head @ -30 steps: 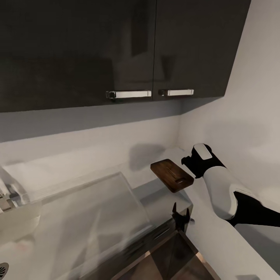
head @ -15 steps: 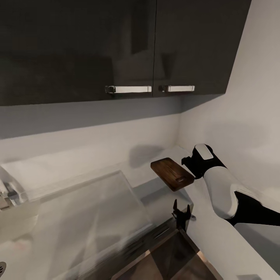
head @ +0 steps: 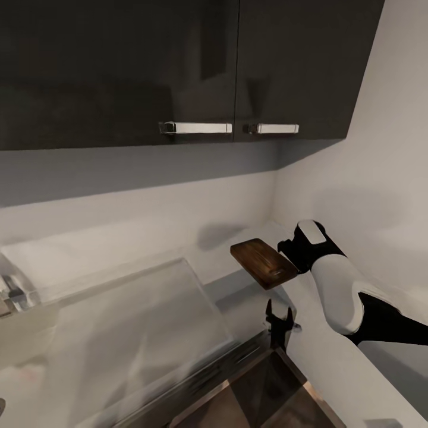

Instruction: In the kitchen, take the Vidalia onion out of the sink, dice it on the chopping board with the paring knife, put the diced onion into the bowl on the countertop, then place both the paring knife and the chopping board into the sink.

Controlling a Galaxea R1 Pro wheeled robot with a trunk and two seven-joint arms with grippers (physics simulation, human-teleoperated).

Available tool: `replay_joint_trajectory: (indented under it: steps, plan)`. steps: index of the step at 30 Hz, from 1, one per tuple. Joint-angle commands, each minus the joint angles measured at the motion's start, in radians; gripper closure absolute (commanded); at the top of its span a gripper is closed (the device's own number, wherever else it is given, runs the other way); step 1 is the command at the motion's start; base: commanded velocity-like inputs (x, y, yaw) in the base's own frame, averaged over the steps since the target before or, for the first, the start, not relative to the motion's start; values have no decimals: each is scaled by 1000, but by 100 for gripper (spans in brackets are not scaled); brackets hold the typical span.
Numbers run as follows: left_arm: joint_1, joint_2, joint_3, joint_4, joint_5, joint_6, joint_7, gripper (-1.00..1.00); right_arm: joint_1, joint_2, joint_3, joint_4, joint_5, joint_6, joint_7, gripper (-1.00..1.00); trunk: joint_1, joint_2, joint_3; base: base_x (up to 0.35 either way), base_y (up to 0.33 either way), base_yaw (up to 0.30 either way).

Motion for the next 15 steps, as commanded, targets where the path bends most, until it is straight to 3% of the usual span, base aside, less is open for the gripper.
replay_joint_trajectory:
  steps: [1, 8, 15]
  plan:
    - [0, 0, 0, 0, 2, -3, 0, -100, -1, 1, -3, -2, -2, 6, -7, -100, 4, -8, -4, 0, 0, 0]
    - [0, -3, 0, 0, 2, -2, 0, -100, -1, 1, -6, -1, -4, 6, -151, -100, 31, -57, -26, 0, 0, 0]
    - [0, -3, 0, 0, 2, -3, 0, -100, -1, 1, -8, -1, -7, 4, -184, -100, 58, -106, -48, 0, 0, 0]
